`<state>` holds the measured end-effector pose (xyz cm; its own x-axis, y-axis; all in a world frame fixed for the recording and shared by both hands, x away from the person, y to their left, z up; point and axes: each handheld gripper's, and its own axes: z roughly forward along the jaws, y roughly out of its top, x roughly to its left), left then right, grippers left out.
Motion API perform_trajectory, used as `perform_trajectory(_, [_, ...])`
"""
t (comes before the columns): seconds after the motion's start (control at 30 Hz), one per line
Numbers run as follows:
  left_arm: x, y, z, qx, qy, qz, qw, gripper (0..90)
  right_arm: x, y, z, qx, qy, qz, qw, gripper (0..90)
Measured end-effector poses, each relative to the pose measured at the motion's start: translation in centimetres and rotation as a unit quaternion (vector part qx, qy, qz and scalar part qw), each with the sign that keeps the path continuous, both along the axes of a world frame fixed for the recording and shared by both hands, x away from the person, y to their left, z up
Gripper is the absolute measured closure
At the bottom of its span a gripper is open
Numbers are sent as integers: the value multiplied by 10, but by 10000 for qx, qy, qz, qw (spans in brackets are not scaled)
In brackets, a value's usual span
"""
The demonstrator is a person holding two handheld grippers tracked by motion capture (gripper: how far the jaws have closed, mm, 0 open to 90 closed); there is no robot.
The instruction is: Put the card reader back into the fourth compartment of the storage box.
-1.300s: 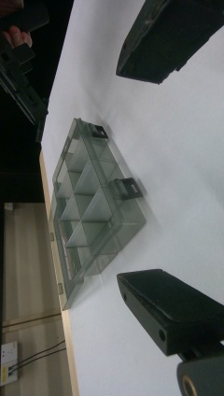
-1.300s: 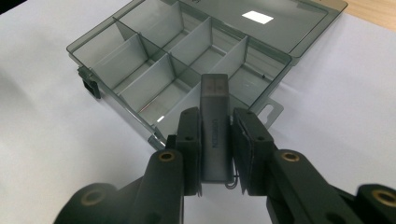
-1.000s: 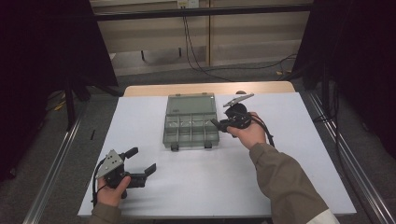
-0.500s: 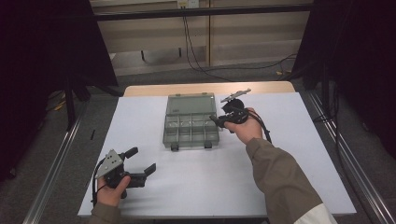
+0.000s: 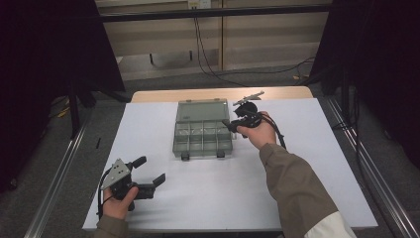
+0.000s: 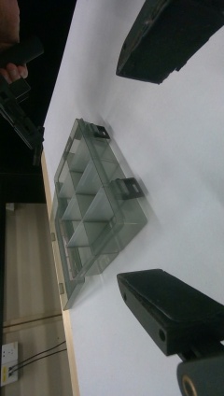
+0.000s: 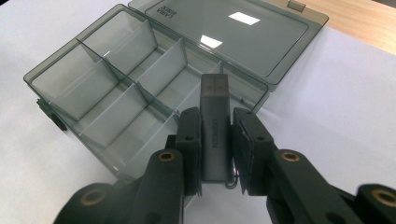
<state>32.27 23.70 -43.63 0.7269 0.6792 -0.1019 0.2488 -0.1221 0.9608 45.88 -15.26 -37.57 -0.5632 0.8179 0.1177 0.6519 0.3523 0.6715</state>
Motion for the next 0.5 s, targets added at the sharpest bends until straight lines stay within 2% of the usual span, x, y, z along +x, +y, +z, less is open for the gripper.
perform_trajectory(0.5, [0,0,0,-24,10,-11,10000,32,12,6,-7,-106,3,-73,9999,735])
